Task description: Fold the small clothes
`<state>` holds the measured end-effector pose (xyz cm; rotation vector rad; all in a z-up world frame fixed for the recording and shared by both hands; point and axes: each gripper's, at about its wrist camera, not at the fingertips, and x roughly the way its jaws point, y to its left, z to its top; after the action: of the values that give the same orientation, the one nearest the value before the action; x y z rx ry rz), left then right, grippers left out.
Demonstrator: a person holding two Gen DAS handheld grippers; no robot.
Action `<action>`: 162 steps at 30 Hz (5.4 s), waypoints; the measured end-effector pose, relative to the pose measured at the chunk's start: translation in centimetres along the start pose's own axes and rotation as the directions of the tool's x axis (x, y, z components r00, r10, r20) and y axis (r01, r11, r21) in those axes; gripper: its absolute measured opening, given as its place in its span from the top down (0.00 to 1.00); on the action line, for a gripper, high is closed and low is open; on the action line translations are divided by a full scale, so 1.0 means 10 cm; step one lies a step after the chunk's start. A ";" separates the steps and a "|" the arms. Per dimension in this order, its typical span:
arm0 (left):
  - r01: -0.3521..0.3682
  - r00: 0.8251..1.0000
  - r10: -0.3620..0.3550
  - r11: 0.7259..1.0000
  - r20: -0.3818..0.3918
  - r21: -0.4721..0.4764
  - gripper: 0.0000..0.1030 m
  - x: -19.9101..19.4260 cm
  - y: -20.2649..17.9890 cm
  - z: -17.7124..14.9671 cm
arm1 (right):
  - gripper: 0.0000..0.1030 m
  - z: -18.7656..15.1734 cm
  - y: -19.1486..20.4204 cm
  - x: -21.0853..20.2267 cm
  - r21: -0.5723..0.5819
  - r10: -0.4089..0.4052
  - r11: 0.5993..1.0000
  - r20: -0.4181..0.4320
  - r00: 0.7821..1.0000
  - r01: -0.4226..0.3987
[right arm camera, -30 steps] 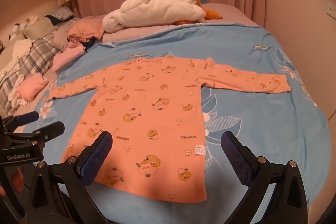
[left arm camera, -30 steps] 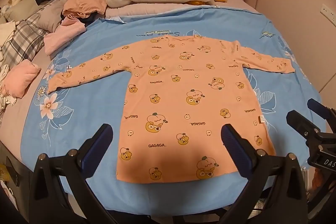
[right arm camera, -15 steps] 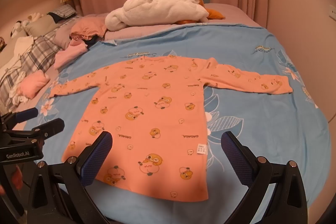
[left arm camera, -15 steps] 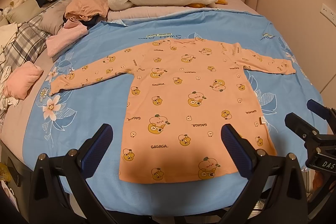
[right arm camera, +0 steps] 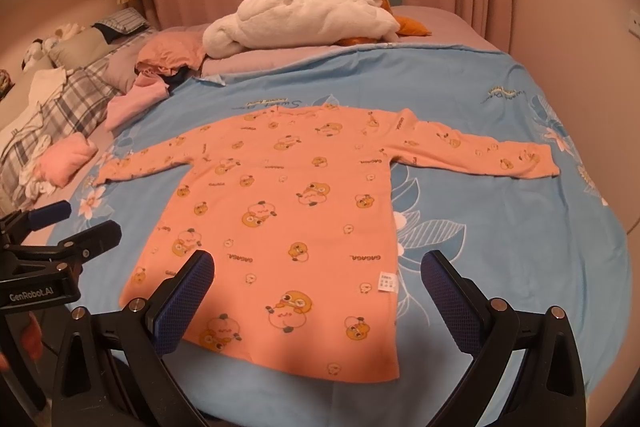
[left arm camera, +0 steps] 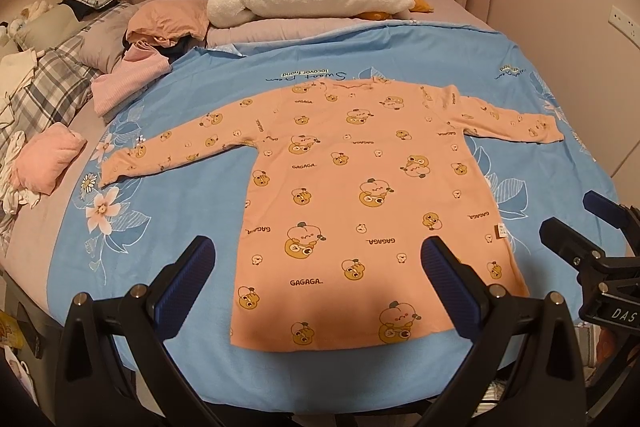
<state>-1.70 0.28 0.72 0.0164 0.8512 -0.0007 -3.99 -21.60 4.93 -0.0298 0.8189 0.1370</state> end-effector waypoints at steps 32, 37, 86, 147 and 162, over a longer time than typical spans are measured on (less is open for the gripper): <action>-0.005 1.000 0.005 1.000 0.004 0.005 0.00 -0.03 -0.01 -0.01 | 0.01 0.00 0.00 -0.01 0.002 0.005 1.000 -0.002 1.000 -0.005; -0.005 1.000 0.005 1.000 0.005 0.005 0.00 -0.03 -0.01 -0.01 | 0.01 0.00 -0.01 -0.01 0.002 0.005 1.000 -0.002 1.000 -0.005; -0.005 1.000 0.005 1.000 -0.007 0.003 0.00 0.00 -0.01 -0.05 | 0.01 -0.02 0.04 -0.01 0.004 0.009 1.000 -0.005 1.000 -0.009; 0.223 0.957 -0.255 0.952 -0.138 -0.208 0.01 2.29 -0.15 1.15 | 0.92 0.52 -3.28 1.35 0.639 -0.150 0.769 0.200 0.968 -0.012; 0.178 0.976 -0.212 0.892 -0.038 -0.416 0.00 1.85 1.09 0.96 | 0.92 1.65 0.14 1.30 -0.273 -0.028 0.957 0.249 0.968 0.098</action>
<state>17.78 11.15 -6.67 -0.4700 0.9192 -0.0102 16.62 -17.51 6.72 -0.3051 0.5470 0.1932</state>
